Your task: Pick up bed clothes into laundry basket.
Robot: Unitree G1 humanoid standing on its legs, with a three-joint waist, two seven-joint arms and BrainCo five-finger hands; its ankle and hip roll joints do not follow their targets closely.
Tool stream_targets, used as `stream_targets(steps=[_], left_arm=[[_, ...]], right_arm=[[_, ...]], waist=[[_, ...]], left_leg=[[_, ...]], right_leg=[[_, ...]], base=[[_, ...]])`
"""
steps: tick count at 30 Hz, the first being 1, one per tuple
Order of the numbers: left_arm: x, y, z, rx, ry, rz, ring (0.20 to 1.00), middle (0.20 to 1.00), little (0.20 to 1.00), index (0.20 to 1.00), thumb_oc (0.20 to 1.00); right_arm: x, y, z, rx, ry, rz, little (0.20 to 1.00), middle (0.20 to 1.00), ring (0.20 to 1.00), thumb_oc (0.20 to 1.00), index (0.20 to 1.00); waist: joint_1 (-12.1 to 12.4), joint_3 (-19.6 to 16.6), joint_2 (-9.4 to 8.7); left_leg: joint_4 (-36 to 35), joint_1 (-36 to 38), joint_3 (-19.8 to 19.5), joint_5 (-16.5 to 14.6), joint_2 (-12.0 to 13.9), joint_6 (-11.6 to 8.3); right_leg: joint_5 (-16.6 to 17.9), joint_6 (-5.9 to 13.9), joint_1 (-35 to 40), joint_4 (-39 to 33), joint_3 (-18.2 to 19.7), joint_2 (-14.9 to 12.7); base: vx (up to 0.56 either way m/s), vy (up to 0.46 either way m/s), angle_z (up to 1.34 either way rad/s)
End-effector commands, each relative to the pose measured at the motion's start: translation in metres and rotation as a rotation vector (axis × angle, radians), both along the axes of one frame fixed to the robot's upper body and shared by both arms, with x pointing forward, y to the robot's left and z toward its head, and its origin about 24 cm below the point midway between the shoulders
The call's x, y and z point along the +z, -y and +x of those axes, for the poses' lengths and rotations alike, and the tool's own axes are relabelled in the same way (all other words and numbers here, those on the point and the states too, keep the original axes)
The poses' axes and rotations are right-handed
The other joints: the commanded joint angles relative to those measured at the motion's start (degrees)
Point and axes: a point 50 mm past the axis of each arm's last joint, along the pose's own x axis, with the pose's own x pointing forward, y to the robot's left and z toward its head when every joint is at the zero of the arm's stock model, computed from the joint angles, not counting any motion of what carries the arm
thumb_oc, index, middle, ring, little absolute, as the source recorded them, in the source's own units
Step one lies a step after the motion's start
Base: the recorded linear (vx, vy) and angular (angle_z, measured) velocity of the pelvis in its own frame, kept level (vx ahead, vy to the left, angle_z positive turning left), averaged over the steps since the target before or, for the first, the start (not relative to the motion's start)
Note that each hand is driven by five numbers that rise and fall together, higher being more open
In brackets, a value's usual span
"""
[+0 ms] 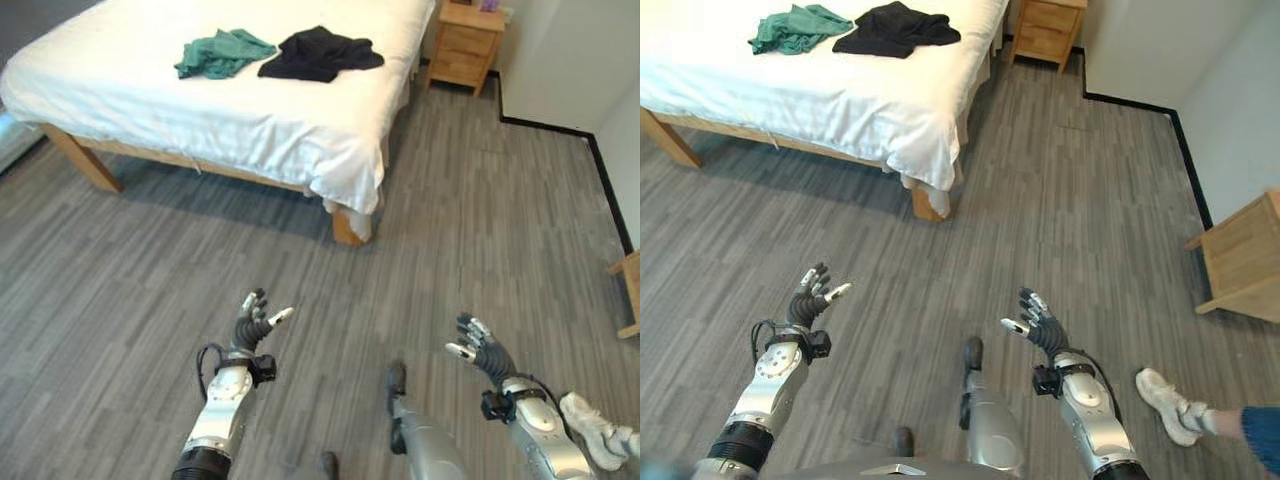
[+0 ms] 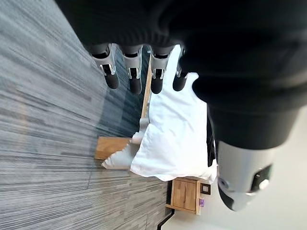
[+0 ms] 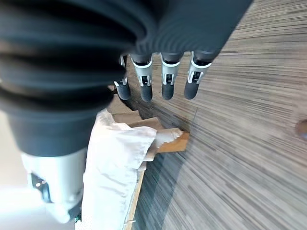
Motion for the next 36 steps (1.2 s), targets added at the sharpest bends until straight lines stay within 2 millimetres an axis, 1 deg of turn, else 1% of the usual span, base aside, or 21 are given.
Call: stream_targets(steps=[1,2,3,4,6,8,9,10,14,16,18,21,22,23,25,27,29,31,32,34,36], left_arm=[[0.025,-0.002,0.010,-0.032,0.136,0.035,1.000,1.000,1.000,1.000,1.000],[0.026,0.000,0.012,-0.020,0.143,0.006,1.000,1.000,1.000,1.000,1.000],[0.027,0.003,0.013,-0.020,0.148,-0.034,1.000,1.000,1.000,1.000,1.000],[0.029,0.002,0.014,-0.024,0.156,-0.051,1.000,1.000,1.000,1.000,1.000],[0.031,0.004,0.016,-0.034,0.162,-0.033,1.000,1.000,1.000,1.000,1.000],[0.034,0.008,0.021,-0.036,0.172,-0.060,1.000,1.000,1.000,1.000,1.000],[0.033,0.009,0.021,-0.040,0.171,-0.069,1.000,1.000,1.000,1.000,1.000],[0.031,0.010,0.020,-0.046,0.167,-0.066,1.000,1.000,1.000,1.000,1.000],[0.024,0.011,0.015,-0.041,0.154,-0.117,1.000,1.000,1.000,1.000,1.000],[0.026,0.012,0.013,-0.009,0.188,-0.195,1.000,1.000,1.000,1.000,1.000],[0.025,0.009,0.008,0.011,0.198,-0.226,1.000,1.000,1.000,1.000,1.000],[0.023,0.002,0.001,0.061,0.208,-0.233,1.000,1.000,1.000,1.000,1.000],[0.021,0.000,-0.001,0.072,0.200,-0.225,1.000,1.000,1.000,1.000,1.000],[0.020,-0.002,-0.002,0.074,0.192,-0.215,1.000,1.000,1.000,1.000,1.000],[0.022,-0.006,-0.002,0.062,0.194,-0.179,1.000,1.000,1.000,1.000,1.000],[0.022,-0.006,-0.002,0.061,0.194,-0.179,1.000,1.000,1.000,1.000,1.000],[0.028,-0.010,0.002,0.049,0.205,-0.147,1.000,1.000,1.000,1.000,1.000],[0.028,-0.012,0.005,0.039,0.196,-0.115,1.000,1.000,1.000,1.000,1.000],[0.029,-0.013,0.007,0.039,0.199,-0.104,1.000,1.000,1.000,1.000,1.000],[0.029,-0.013,0.007,0.039,0.199,-0.105,1.000,1.000,1.000,1.000,1.000],[0.027,-0.012,0.007,0.024,0.188,-0.100,1.000,1.000,1.000,1.000,1.000]], right_arm=[[0.027,0.006,0.024,0.013,0.147,-0.035,1.000,1.000,1.000,1.000,1.000],[0.031,0.008,0.027,-0.005,0.168,-0.027,1.000,1.000,1.000,1.000,1.000],[0.036,0.011,0.028,-0.036,0.187,0.000,1.000,1.000,1.000,1.000,1.000],[0.038,0.010,0.029,-0.043,0.202,0.035,1.000,1.000,1.000,1.000,1.000],[0.040,0.010,0.031,-0.043,0.207,0.020,1.000,1.000,1.000,1.000,1.000],[0.048,0.014,0.034,-0.047,0.235,-0.021,1.000,1.000,1.000,1.000,1.000],[0.050,0.016,0.034,-0.053,0.242,-0.021,1.000,1.000,1.000,1.000,1.000],[0.052,0.019,0.032,-0.065,0.253,-0.015,1.000,1.000,1.000,1.000,1.000],[0.047,0.027,0.022,-0.077,0.233,-0.036,1.000,1.000,1.000,1.000,1.000],[0.044,0.032,0.017,-0.120,0.228,-0.027,1.000,1.000,1.000,1.000,1.000],[0.043,0.036,0.014,-0.138,0.228,-0.025,1.000,1.000,1.000,1.000,1.000],[0.037,0.037,0.010,-0.163,0.211,-0.017,1.000,1.000,1.000,1.000,1.000],[0.034,0.038,0.010,-0.175,0.199,-0.020,1.000,1.000,1.000,1.000,1.000],[0.032,0.038,0.010,-0.186,0.192,-0.031,1.000,1.000,1.000,1.000,1.000],[0.034,0.035,0.012,-0.199,0.214,0.029,1.000,1.000,1.000,1.000,1.000],[0.035,0.035,0.012,-0.199,0.214,0.029,1.000,1.000,1.000,1.000,1.000],[0.037,0.032,0.015,-0.180,0.226,0.023,1.000,1.000,1.000,1.000,1.000],[0.039,0.032,0.015,-0.180,0.233,0.008,1.000,1.000,1.000,1.000,1.000],[0.042,0.036,0.014,-0.183,0.242,-0.011,1.000,1.000,1.000,1.000,1.000],[0.044,0.040,0.013,-0.190,0.247,-0.025,1.000,1.000,1.000,1.000,1.000],[0.049,0.055,0.009,-0.240,0.263,-0.061,1.000,1.000,1.000,1.000,1.000]], waist=[[-0.04,-2.10,4.08],[-0.43,-2.22,3.18],[0.03,-1.44,2.39],[0.56,-0.45,0.79],[2.12,1.30,-0.59],[3.68,2.40,-1.41],[4.29,2.66,-1.33],[4.51,2.22,-1.17],[5.69,0.89,-0.32],[6.36,-0.27,0.31],[6.93,-0.68,0.37],[7.92,-2.23,0.06],[8.07,-2.69,0.04],[8.23,-3.21,-0.54],[8.37,-3.13,-1.11],[8.56,-3.33,-1.04],[7.76,-1.61,-0.61],[6.63,-1.11,0.39],[5.24,-0.75,1.06],[4.38,-0.43,1.26],[2.61,-0.03,1.25]], left_leg=[[8.98,6.42,3.38,18.49,2.61,-6.99],[20.70,1.30,4.61,24.69,3.23,-9.45],[29.06,-3.73,6.94,28.20,4.30,-9.96],[35.77,-7.50,8.38,29.51,4.64,-9.15],[42.47,-12.88,12.56,27.53,7.17,-6.65],[37.39,-20.78,16.70,25.00,11.66,-5.64],[35.74,-21.92,16.98,24.62,12.22,-6.06],[29.51,-23.16,18.57,24.44,12.56,-6.30],[9.71,-24.10,20.28,26.20,9.83,-6.83],[1.29,-24.67,21.23,29.60,9.54,-7.78],[-0.59,-23.79,20.77,30.71,9.32,-8.41],[0.77,-22.71,18.62,28.56,8.62,-8.05],[1.42,-22.29,18.66,26.93,8.04,-7.06],[2.92,-21.73,19.80,24.64,6.33,-5.24],[2.52,-20.00,21.04,22.26,3.62,-3.00],[2.42,-20.19,21.21,22.38,3.76,-2.99],[0.38,-16.81,21.19,20.92,1.16,-0.40],[-1.37,-14.35,20.62,19.95,0.42,0.31],[-3.20,-11.77,19.89,19.41,-0.10,0.36],[-3.87,-10.61,19.28,19.24,-0.32,0.19],[-4.45,-9.41,18.22,18.70,-0.67,-0.16]], right_leg=[[12.69,-2.66,-1.21,-1.77,-2.25,5.37],[11.83,-3.94,0.52,-1.90,-2.86,4.69],[10.15,-5.75,3.67,-2.67,-2.72,4.94],[8.74,-7.32,6.23,-3.51,-2.71,4.56],[6.36,-9.15,10.45,-4.38,-1.37,5.19],[4.69,-8.52,14.43,-4.98,-0.84,4.03],[3.95,-8.29,15.92,-5.29,-0.51,3.88],[3.05,-7.67,16.89,-5.50,-0.39,3.35],[0.39,-6.08,21.60,-6.74,0.88,3.04],[-0.65,-4.86,24.95,-8.06,1.27,3.15],[-1.09,-4.23,26.50,-8.31,1.77,2.45],[-2.46,-2.52,28.94,-8.38,2.52,0.00],[-2.45,-1.82,29.22,-7.91,2.38,-1.19],[-0.90,-0.60,28.52,-5.38,2.48,-4.10],[2.48,0.67,25.28,2.32,3.59,-7.35],[2.65,0.65,24.92,2.31,3.82,-7.25],[8.46,-0.22,19.05,15.18,5.10,-8.60],[9.67,-0.92,15.27,19.06,5.21,-7.60],[8.00,-1.35,12.05,19.22,4.28,-6.56],[7.25,-1.42,11.29,18.52,3.29,-6.43],[6.18,-1.38,9.28,15.02,3.60,-4.85]], base=[[0.41,-0.204,0.39],[0.42,-0.242,0.43],[0.41,-0.320,0.58],[0.42,-0.321,0.44],[0.39,-0.259,-0.13],[0.40,-0.069,-0.36],[0.44,0.076,-0.25],[0.46,0.124,-0.19],[0.47,0.166,-0.31],[0.50,0.177,-0.41],[0.40,0.160,-0.38],[0.41,0.243,-0.45],[0.31,0.272,-0.39],[0.38,0.371,-0.47],[0.26,0.335,-0.33],[0.08,0.169,0.29],[0.17,0.375,0.20],[0.24,0.314,0.40],[0.31,0.252,0.98],[0.19,0.105,0.91],[0.18,0.044,0.57]])
